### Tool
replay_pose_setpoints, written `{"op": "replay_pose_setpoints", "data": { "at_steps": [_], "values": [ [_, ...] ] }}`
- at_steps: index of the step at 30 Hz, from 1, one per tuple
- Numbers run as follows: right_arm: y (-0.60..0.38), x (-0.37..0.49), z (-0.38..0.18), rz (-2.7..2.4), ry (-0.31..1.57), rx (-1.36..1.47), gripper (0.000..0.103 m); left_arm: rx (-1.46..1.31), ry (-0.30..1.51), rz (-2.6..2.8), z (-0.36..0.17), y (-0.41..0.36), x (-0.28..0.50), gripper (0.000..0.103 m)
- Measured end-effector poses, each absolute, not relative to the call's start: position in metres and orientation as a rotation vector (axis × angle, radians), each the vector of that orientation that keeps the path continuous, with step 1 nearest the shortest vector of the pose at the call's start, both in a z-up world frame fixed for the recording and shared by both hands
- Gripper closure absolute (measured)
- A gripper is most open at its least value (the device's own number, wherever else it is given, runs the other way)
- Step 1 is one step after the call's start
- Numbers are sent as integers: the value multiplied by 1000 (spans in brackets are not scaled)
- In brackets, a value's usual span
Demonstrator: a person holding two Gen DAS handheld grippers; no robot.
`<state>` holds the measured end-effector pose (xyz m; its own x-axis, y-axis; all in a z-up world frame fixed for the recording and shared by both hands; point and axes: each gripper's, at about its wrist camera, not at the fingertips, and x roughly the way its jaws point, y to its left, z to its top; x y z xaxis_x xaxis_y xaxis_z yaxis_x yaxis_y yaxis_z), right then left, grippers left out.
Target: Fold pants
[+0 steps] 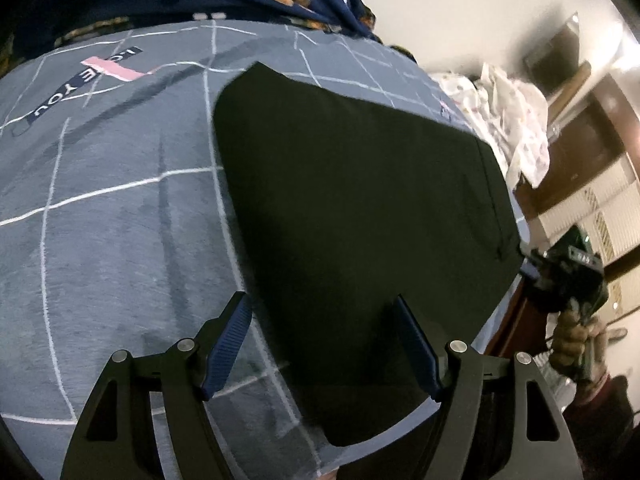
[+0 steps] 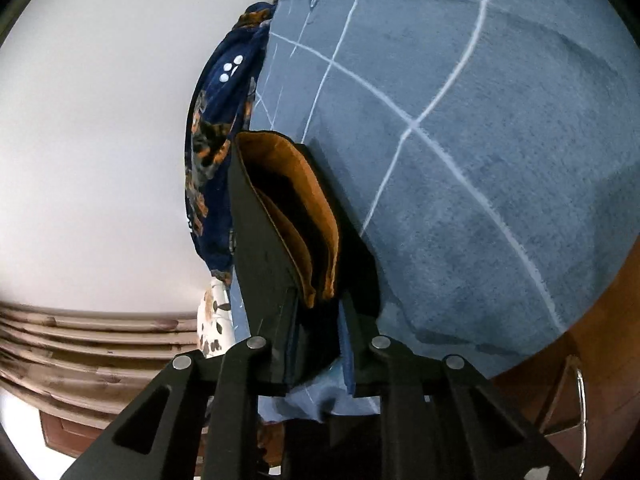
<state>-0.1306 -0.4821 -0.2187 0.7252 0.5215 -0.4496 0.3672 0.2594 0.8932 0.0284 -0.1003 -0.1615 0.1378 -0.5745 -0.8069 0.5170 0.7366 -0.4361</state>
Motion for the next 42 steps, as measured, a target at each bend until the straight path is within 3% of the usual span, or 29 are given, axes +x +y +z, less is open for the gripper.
{"op": "replay_pose_setpoints", "data": {
  "at_steps": [5,7,9,18,28,31,36,42],
  "values": [
    [-483,-127,-207,89,832,1289,73,-31,1187,-799,-160,-102,25,30],
    [-484,-128,-201,40,850,1234,54,-45,1190,-800,-161,-102,25,30],
    [-485,-126,-201,56,851,1240,50,-59,1195,-800,-162,-101,26,30],
    [-482,-108,-218,127,896,1289,49,-62,1196,-797,-162,-99,25,30],
    [-484,-98,-225,238,946,1326,73,-53,1179,-792,-162,-96,25,30],
    [-477,-101,-202,333,848,1308,74,-74,1184,-790,-161,-93,27,30],
    [-485,-109,-239,235,926,1368,76,-145,1203,-803,-161,-79,34,30],
    [-482,-111,-232,236,923,1330,76,-223,1249,-874,-168,-76,41,30]
  ]
}}
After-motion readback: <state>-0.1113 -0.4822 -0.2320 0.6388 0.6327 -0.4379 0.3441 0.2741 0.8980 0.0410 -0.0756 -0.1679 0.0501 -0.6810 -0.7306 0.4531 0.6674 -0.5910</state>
